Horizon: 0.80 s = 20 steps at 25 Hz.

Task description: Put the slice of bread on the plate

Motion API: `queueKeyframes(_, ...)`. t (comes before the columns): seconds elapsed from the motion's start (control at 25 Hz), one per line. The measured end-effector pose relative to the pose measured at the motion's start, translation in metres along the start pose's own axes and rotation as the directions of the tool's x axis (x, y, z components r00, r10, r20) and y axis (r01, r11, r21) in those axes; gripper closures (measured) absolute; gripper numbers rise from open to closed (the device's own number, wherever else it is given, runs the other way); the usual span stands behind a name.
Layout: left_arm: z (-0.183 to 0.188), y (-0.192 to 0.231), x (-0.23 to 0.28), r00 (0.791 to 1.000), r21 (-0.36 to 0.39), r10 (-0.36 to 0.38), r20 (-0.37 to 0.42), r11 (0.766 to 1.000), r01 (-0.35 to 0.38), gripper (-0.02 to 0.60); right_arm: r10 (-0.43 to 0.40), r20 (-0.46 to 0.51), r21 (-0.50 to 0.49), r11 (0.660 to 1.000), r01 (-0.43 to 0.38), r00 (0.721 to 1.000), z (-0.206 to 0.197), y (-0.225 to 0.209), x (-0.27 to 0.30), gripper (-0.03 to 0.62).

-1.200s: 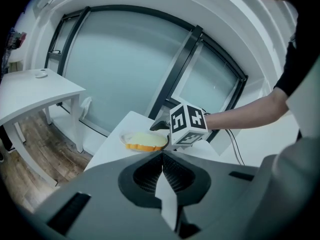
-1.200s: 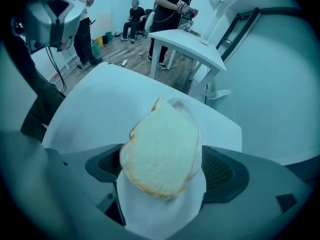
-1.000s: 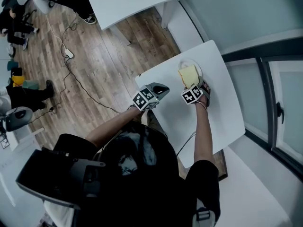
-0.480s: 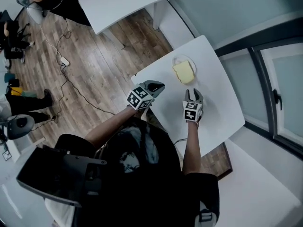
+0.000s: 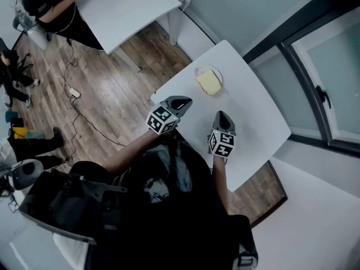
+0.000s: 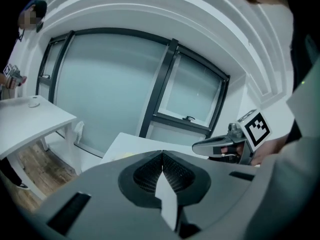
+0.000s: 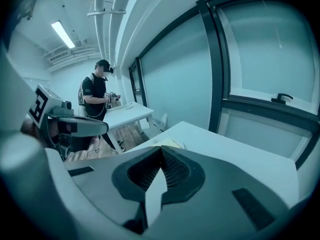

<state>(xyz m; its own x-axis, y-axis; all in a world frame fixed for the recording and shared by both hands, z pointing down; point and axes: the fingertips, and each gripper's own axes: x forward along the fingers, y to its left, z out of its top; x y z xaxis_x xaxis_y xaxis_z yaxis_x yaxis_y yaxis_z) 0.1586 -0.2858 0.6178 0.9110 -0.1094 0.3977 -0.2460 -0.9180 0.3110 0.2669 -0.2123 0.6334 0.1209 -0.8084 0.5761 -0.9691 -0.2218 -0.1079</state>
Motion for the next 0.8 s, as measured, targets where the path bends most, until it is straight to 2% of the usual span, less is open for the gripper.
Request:
queueKeyframes(0.12, 0.004, -0.010, 0.002, 1.000, 0.031, -0.015, 0.002, 0.999, 0.015, 0.575, 0.001, 0.021, 0.005, 1.000, -0.001, 1.000, -0.001, -0.001, -0.007, 0.583)
queueKeyframes(0.24, 0.005, -0.016, 0.003, 1.000, 0.028, -0.026, 0.010, 0.999, 0.026, 0.575, 0.004, 0.043, 0.007, 1.000, -0.004, 0.999, 0.000, -0.003, -0.012, 0.583)
queueKeyframes(0.52, 0.008, -0.010, -0.002, 1.000, 0.021, 0.002, 0.022, 1.000, -0.002, 0.575, 0.011, 0.075, 0.011, 1.000, -0.012, 0.997, 0.004, -0.002, -0.015, 0.583)
queueKeyframes(0.8, 0.001, -0.010, -0.002, 1.000, 0.013, 0.004, 0.007, 1.000, -0.004, 0.575, 0.026, 0.081, 0.006, 1.000, -0.027, 0.996, 0.004, 0.008, -0.016, 0.583)
